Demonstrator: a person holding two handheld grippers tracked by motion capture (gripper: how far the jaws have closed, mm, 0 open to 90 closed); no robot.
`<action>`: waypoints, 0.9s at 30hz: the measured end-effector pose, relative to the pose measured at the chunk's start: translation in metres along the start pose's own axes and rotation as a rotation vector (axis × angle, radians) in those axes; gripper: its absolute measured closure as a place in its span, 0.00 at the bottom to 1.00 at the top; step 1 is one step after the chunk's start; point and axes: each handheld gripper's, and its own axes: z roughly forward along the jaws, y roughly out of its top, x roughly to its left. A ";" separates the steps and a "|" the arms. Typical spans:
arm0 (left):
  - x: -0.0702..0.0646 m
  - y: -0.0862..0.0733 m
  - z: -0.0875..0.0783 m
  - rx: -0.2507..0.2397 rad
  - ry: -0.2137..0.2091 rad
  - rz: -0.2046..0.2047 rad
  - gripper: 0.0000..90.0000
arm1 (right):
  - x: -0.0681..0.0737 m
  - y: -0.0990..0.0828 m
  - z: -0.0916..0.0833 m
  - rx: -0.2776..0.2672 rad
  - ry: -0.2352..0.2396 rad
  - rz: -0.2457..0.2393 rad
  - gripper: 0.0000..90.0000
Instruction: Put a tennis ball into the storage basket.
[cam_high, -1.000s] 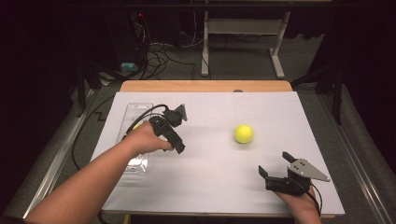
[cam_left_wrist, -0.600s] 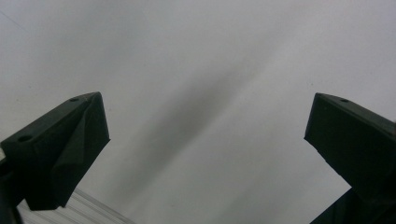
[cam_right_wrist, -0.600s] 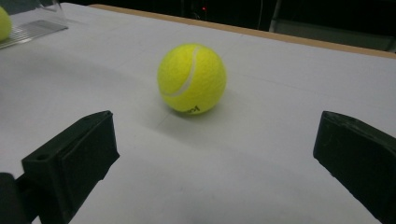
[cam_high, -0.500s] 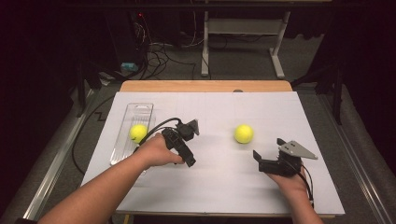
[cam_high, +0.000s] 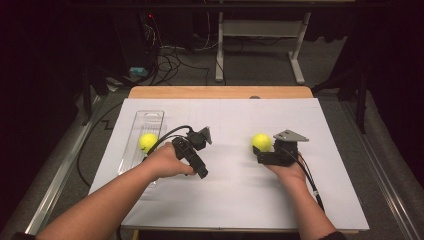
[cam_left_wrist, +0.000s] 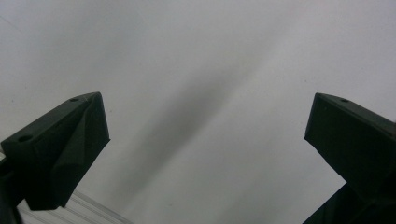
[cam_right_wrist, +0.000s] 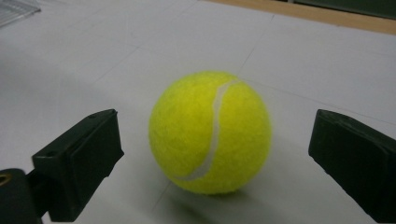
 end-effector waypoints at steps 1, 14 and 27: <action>0.000 -0.001 -0.001 0.003 -0.001 0.005 0.01 | 0.001 0.001 0.004 0.018 0.004 0.001 0.06; -0.002 -0.001 0.000 0.003 -0.007 0.016 0.01 | 0.005 0.004 0.015 0.099 -0.020 -0.034 0.30; -0.004 -0.001 -0.002 0.007 -0.005 0.010 0.01 | 0.009 -0.014 -0.037 -0.017 0.027 -0.034 0.31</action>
